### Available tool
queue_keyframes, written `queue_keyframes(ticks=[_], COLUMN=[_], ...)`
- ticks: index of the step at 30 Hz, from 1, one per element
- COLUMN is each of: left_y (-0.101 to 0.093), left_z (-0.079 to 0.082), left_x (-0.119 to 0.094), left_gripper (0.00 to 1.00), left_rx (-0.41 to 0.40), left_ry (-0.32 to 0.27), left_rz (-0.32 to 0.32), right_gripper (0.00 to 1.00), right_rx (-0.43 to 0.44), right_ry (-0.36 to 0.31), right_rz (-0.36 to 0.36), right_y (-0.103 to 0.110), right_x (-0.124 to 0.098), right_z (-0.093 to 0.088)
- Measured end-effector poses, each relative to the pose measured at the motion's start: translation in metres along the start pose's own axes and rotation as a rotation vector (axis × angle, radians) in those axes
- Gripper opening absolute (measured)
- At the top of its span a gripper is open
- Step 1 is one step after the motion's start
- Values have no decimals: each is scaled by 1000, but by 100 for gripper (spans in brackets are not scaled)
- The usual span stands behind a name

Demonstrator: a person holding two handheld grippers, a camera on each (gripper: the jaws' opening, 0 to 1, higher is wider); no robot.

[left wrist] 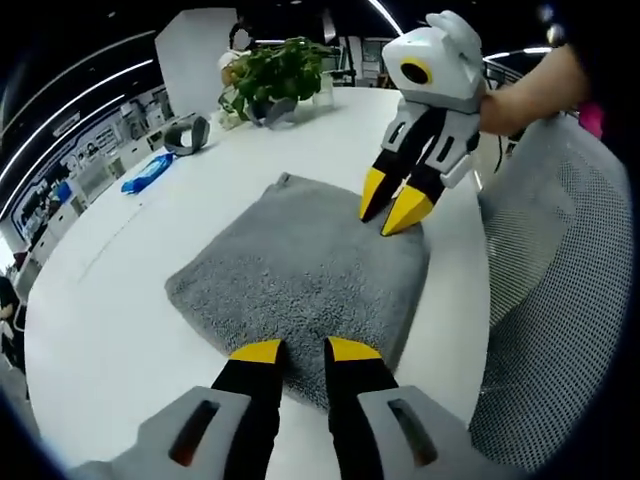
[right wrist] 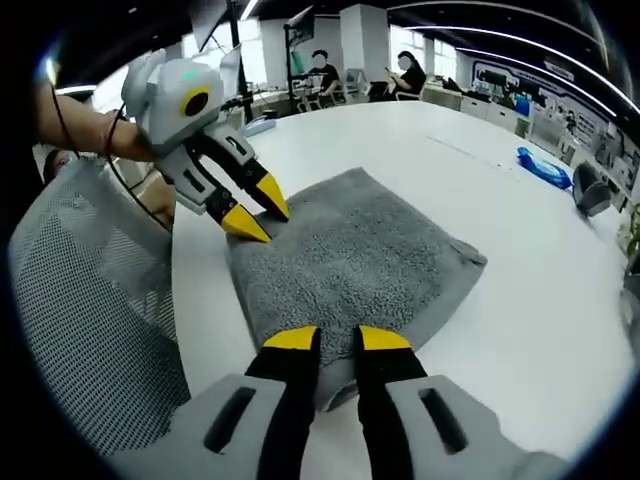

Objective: Fold the towel on the table until its edges align and the towel forms a compact rectangular stack.

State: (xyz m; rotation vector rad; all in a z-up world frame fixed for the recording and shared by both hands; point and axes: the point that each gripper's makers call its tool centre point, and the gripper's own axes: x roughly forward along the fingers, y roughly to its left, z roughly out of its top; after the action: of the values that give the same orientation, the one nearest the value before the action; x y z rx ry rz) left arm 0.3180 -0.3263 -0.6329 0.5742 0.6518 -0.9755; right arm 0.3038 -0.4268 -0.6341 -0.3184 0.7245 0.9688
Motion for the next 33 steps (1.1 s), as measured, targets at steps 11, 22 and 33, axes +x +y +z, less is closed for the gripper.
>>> queue_keyframes(ticks=[11, 22, 33], left_y=[40, 63, 56], left_z=[13, 17, 39], left_x=[24, 37, -12], left_gripper=[16, 14, 28], left_rx=[-40, -225, -291], left_ry=[7, -52, -204], left_rz=[-1, 15, 63], right_gripper=[12, 10, 27], right_rx=[32, 145, 90], right_ry=[8, -57, -245], right_rz=[-15, -40, -100], right_y=[-44, -68, -53], right_x=[15, 26, -26], right_z=[15, 24, 60])
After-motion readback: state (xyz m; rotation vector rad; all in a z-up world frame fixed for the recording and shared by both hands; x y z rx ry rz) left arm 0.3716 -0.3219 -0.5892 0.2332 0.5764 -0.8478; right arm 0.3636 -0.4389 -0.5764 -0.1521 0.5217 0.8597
